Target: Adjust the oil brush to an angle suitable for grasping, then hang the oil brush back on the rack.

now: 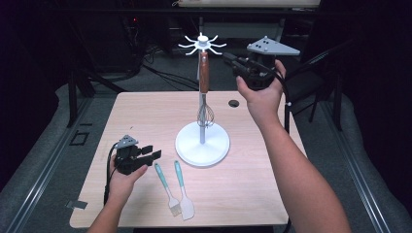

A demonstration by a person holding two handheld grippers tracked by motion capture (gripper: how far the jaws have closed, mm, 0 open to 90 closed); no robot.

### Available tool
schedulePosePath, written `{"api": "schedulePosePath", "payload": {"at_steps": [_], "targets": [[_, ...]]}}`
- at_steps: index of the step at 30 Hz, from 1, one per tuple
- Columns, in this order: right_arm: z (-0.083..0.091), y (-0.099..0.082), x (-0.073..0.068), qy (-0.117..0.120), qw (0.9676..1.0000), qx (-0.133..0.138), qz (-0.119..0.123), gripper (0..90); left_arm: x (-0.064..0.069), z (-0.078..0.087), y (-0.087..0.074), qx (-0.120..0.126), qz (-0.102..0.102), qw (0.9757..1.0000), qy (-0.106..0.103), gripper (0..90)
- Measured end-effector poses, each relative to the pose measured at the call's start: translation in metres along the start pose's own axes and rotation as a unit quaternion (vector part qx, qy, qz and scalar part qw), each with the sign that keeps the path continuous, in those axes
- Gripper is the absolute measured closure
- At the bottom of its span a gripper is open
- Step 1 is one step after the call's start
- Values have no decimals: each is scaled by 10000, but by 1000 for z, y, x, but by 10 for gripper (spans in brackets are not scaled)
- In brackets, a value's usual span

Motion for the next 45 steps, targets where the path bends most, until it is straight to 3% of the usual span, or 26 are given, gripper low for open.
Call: {"api": "schedulePosePath", "payload": {"at_steps": [7,24,33,39,45], "targets": [[0,6,1,47,9996,175,-196,900,0,-1,0,-13,2,10000,-20,523],[-2,12,-26,287,9993,194,112,900,-2,0,0,10,47,10000,3,524],[-7,13,-42,443,9986,222,187,900,-4,1,0,31,84,10000,44,525],[-8,11,-45,506,9984,174,186,900,-4,2,0,47,89,9999,49,525],[-2,4,-44,337,9990,233,161,874,-7,4,0,57,103,9999,77,525]]}}
Point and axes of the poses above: each handheld gripper's, and its own axes: z roughly backward along the jaws, y roughly out of its top, x roughly to its right, the point moved 6 cm from there along -z, roughly forward along the jaws, and after that the axes turned 3 degrees about x, right-handed, at the moved point
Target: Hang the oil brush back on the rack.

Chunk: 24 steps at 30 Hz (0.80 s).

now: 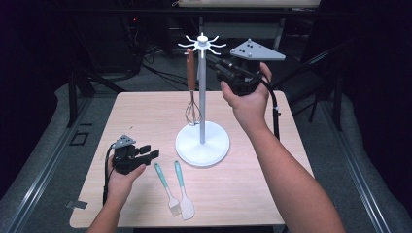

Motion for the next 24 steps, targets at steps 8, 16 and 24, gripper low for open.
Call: {"api": "schedulePosePath", "payload": {"at_steps": [8,16,24], "targets": [[19,-55,-12,-12,9994,-350,67,788,-2,0,-2,-22,28,10000,21,525],[27,-130,-27,162,9952,-949,-193,732,-4,-1,-3,-33,60,10000,50,525],[29,-196,-62,416,9869,-1560,-82,682,-6,0,-5,-78,85,9999,65,524]]}}
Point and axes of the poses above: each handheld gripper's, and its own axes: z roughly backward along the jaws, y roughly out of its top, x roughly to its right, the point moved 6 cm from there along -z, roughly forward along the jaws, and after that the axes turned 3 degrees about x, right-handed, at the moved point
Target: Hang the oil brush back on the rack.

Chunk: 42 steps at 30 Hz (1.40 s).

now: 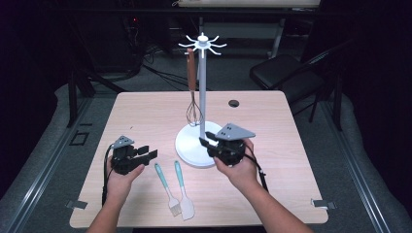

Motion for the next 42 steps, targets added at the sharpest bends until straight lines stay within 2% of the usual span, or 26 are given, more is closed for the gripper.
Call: {"api": "schedulePosePath", "payload": {"at_steps": [3,6,11,16,19,21,24,27,28,29,31,32,33,36,40,42], "targets": [[-10,-26,-16,192,9994,-271,-126,665,0,-1,0,10,1,10000,4,524],[-21,-53,-30,299,9978,-578,-141,651,1,-1,-1,22,-18,10000,-4,524],[-42,-94,-50,467,9923,-1142,-81,643,0,-2,-2,-12,-19,10000,17,524],[-54,-117,-69,648,9866,-1499,-28,629,-1,-3,-3,-21,-5,10000,28,524],[-59,-123,-78,723,9854,-1538,-96,603,0,-3,-4,-47,-23,10000,14,523],[-61,-126,-82,724,9845,-1596,-56,594,0,-3,-4,-51,-27,10000,17,523],[-64,-129,-85,696,9833,-1679,-34,594,-1,-3,-4,-50,-26,10000,20,523],[-66,-134,-87,676,9794,-1898,-110,585,-1,-3,-4,-33,-7,10000,18,523],[-67,-135,-88,670,9799,-1876,-113,590,-1,-3,-4,-33,-8,10000,19,522],[-68,-134,-89,625,9805,-1862,-68,602,-1,-3,-4,-40,-5,10000,8,522],[-68,-134,-91,644,9794,-1915,32,663,-1,-3,-4,-41,-14,10000,8,521],[-68,-133,-92,672,9780,-1977,46,700,-1,-3,-4,-43,-14,10000,11,521],[-68,-133,-93,662,9781,-1974,17,722,-1,-2,-4,-40,-10,10000,8,521],[-66,-133,-92,668,9760,-2072,0,745,-1,-2,-3,-22,-6,10000,11,521],[-63,-132,-86,581,9758,-2107,-118,786,-2,-2,-3,-18,10,10000,6,521],[-60,-132,-81,550,9741,-2193,-63,797,-3,-2,-4,-19,11,10000,16,521]]}}
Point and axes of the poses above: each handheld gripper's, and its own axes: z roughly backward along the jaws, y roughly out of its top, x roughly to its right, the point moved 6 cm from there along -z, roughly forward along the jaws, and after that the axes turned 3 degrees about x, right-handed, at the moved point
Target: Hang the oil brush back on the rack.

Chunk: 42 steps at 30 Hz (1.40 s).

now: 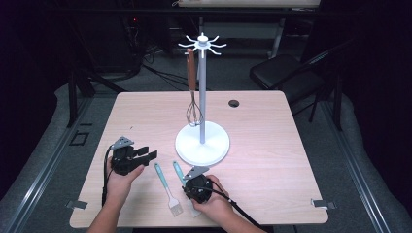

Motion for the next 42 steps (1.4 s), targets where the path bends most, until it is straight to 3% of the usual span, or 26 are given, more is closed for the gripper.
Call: {"api": "schedulePosePath", "payload": {"at_steps": [10,15,20,24,27,32,39,42], "targets": [[30,-23,28,-36,9996,-266,53,817,2,-1,-1,-20,-28,10000,-29,521],[48,-41,39,-16,9995,-240,184,817,9,-5,-2,-16,-55,9999,-84,517],[59,-52,46,-34,9997,-241,100,816,11,-7,-3,-93,-105,9999,-85,516],[61,-53,48,-51,9994,-249,233,814,14,-8,-3,-69,-88,9999,-119,515],[60,-52,49,-44,9994,-301,145,799,15,-9,-3,-78,-91,9998,-137,514],[53,-48,49,-103,9994,-262,202,774,17,-11,-5,-145,-109,9997,-162,513],[44,-41,49,-15,9999,-127,-112,795,21,-15,-7,-185,-44,9992,-349,508],[43,-41,48,-19,9999,-85,-66,798,25,-17,-8,-230,-54,9989,-397,505]]}}
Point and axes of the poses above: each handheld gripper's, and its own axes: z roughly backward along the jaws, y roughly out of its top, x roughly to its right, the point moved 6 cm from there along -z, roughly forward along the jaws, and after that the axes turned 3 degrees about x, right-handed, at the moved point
